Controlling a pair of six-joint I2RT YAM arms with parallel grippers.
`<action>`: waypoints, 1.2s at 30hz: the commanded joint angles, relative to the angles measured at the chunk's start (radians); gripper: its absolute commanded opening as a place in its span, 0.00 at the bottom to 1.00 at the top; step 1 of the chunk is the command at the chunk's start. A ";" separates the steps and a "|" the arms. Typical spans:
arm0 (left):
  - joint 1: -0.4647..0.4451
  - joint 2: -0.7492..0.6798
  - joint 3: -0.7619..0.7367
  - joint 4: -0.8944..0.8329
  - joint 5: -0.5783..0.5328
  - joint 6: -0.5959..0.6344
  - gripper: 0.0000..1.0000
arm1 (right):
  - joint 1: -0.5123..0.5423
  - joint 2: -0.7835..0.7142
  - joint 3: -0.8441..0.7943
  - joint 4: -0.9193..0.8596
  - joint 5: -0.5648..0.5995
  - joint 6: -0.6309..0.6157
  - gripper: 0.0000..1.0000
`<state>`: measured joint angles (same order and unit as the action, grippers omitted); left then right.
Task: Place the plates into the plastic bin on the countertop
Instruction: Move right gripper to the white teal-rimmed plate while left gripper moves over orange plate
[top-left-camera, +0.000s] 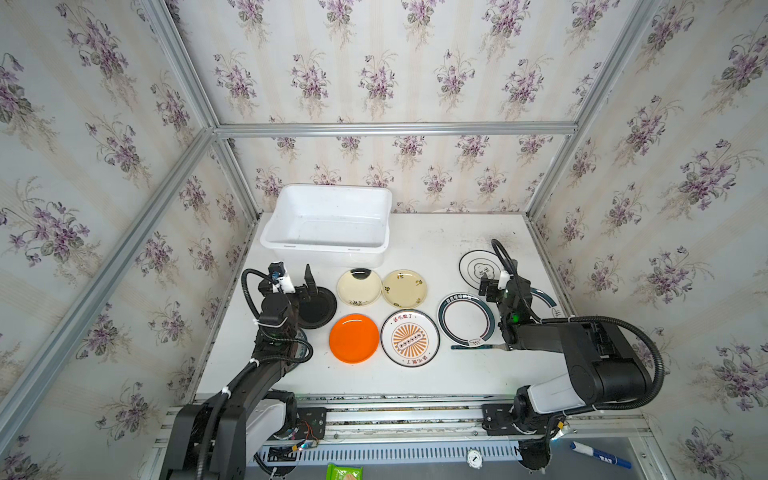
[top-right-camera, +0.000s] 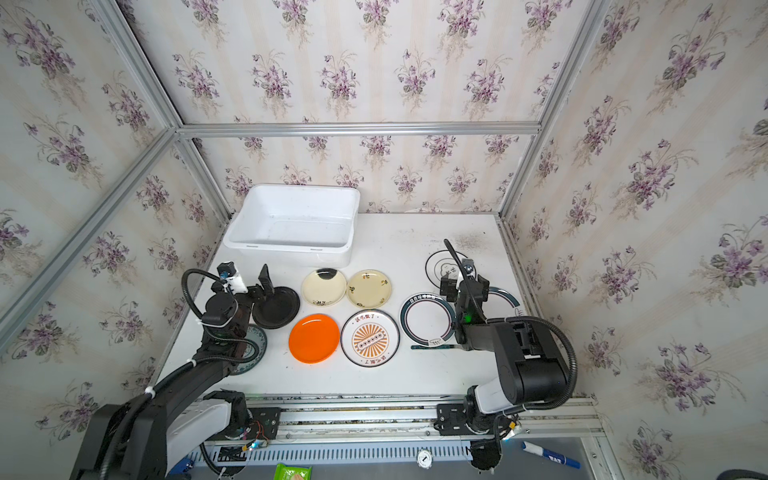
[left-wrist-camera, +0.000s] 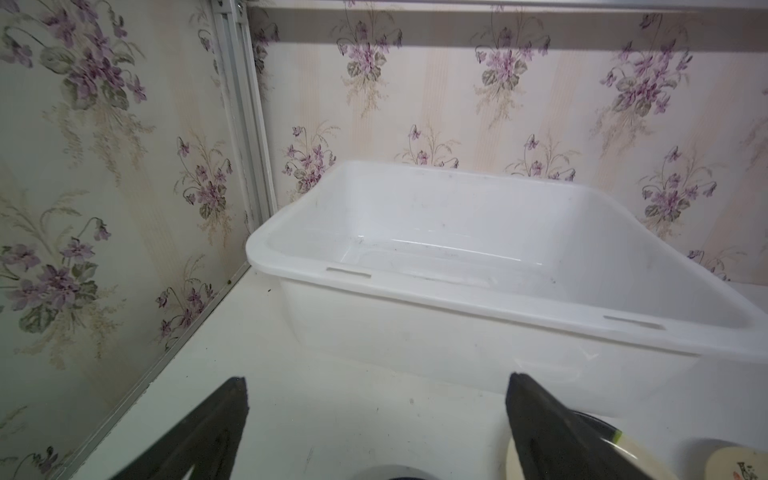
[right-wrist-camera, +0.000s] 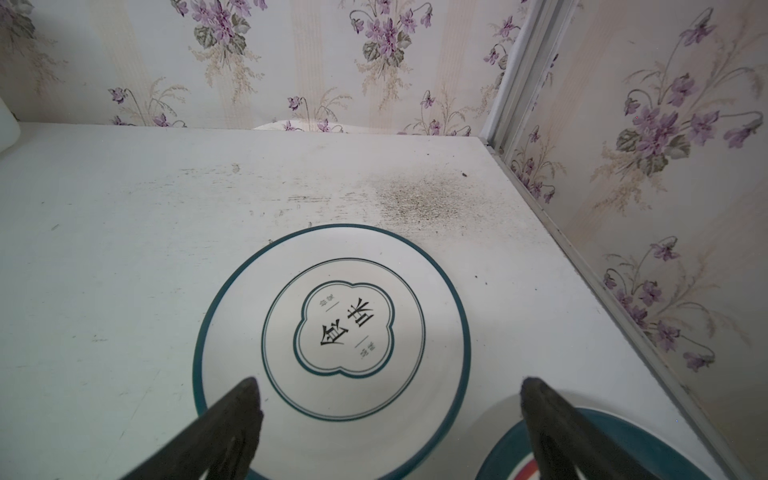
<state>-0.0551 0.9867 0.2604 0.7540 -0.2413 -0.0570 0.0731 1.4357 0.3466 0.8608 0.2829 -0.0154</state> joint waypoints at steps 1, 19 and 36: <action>-0.002 -0.060 -0.003 -0.143 -0.069 -0.058 0.99 | 0.004 -0.086 0.012 -0.079 0.083 0.025 1.00; -0.335 -0.185 0.219 -0.752 -0.277 -0.259 0.99 | -0.172 -0.200 0.384 -1.004 -0.216 0.446 0.99; -0.623 -0.233 0.125 -0.616 -0.070 -0.266 0.99 | -0.316 0.090 0.480 -0.883 -0.540 0.413 0.99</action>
<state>-0.6746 0.7845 0.4107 0.0566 -0.3553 -0.3168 -0.2432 1.5208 0.8024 -0.0315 -0.2306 0.4110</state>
